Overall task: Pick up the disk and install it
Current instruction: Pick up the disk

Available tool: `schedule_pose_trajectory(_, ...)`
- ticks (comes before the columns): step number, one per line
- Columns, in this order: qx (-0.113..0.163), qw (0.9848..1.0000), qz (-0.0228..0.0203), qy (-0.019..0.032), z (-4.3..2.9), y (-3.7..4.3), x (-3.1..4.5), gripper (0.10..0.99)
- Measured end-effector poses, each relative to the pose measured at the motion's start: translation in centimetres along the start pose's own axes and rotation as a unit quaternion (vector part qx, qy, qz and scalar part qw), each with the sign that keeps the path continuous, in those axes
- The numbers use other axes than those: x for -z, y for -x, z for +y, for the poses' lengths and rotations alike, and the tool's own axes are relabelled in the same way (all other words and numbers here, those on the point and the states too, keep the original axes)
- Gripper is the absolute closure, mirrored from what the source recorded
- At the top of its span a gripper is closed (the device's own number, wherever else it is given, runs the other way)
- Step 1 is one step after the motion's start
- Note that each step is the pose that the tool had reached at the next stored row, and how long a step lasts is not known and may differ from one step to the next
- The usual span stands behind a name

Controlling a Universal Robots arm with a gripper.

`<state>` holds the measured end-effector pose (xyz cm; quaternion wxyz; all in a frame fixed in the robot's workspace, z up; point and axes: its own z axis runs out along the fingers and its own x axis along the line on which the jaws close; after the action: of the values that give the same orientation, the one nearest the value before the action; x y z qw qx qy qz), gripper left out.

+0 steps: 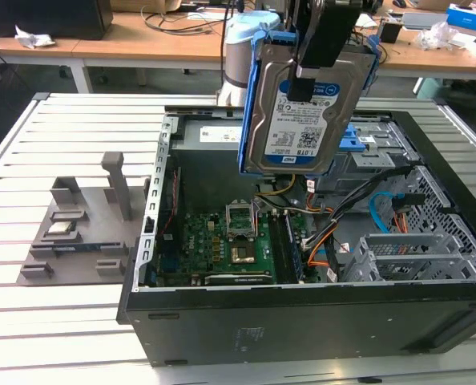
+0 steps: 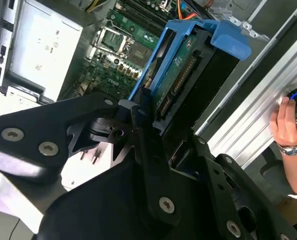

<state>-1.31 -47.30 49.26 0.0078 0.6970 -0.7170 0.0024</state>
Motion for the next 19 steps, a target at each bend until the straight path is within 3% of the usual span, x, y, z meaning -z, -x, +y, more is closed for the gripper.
schedule_pose_trajectory(5,0.000,1.0000,0.0027,-0.0001,-0.04,-1.38,-0.03,0.725)
schedule_pose_trajectory(8,0.000,1.0000,0.0051,-0.0001,-0.09,-2.99,-0.08,0.725)
schedule_pose_trajectory(12,0.000,1.0000,0.0064,-0.0001,-0.12,-4.11,-0.11,0.725)
schedule_pose_trajectory(14,0.000,1.0000,0.0074,-0.0002,-0.15,-5.38,-0.14,0.725)
schedule_pose_trajectory(17,0.000,1.0000,0.0079,-0.0002,-0.19,-6.39,-0.16,0.725)
schedule_pose_trajectory(19,0.000,1.0000,0.0060,-0.0002,-0.53,-6.69,-0.17,0.725)
